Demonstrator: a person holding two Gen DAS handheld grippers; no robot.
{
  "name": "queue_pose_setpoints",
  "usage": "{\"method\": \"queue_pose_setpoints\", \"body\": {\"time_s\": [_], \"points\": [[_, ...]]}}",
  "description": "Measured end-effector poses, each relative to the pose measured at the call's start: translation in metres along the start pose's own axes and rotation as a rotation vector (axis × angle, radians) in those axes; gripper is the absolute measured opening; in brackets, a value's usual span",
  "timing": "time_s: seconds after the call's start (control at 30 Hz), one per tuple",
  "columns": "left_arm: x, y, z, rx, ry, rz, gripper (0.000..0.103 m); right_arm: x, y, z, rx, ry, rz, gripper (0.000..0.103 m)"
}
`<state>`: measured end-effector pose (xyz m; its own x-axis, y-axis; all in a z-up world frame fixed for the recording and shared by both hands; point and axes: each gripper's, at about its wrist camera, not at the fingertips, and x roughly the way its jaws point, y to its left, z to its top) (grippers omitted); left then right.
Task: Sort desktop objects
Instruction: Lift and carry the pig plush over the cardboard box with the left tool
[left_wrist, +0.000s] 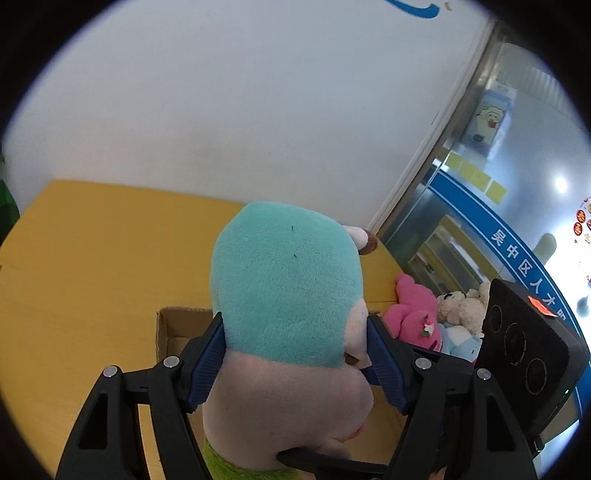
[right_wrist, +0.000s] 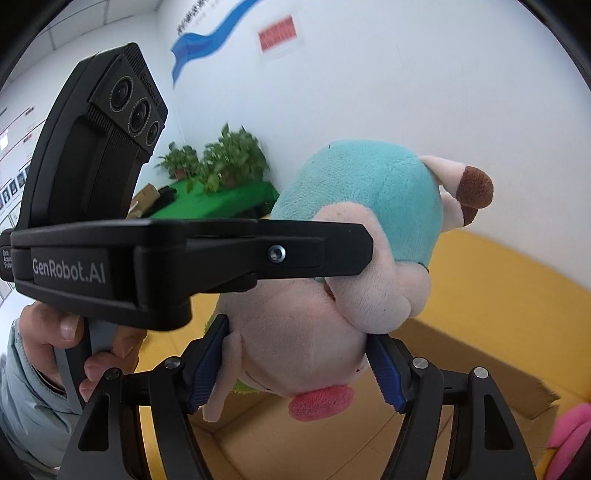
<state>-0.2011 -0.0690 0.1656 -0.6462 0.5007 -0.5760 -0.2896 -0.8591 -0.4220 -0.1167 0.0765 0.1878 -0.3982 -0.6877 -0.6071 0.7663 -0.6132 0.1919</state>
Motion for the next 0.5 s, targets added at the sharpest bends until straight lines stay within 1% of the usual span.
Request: {"method": "queue_pose_setpoints", "body": {"time_s": [0.17, 0.3, 0.4, 0.5], "points": [[0.059, 0.047, -0.020, -0.077, 0.124, 0.020, 0.072, 0.068, -0.039, -0.030, 0.088, 0.100, 0.029, 0.070], [0.097, 0.076, -0.039, -0.149, 0.207, 0.036, 0.072, 0.111, -0.062, -0.052, 0.146, 0.173, 0.058, 0.070], [0.114, 0.082, -0.049, -0.156, 0.249, 0.073, 0.072, 0.137, -0.071, -0.064, 0.175, 0.216, 0.076, 0.070], [0.122, 0.087, -0.054, -0.179, 0.287, 0.119, 0.074, 0.156, -0.074, -0.076, 0.177, 0.255, 0.088, 0.070]]}}
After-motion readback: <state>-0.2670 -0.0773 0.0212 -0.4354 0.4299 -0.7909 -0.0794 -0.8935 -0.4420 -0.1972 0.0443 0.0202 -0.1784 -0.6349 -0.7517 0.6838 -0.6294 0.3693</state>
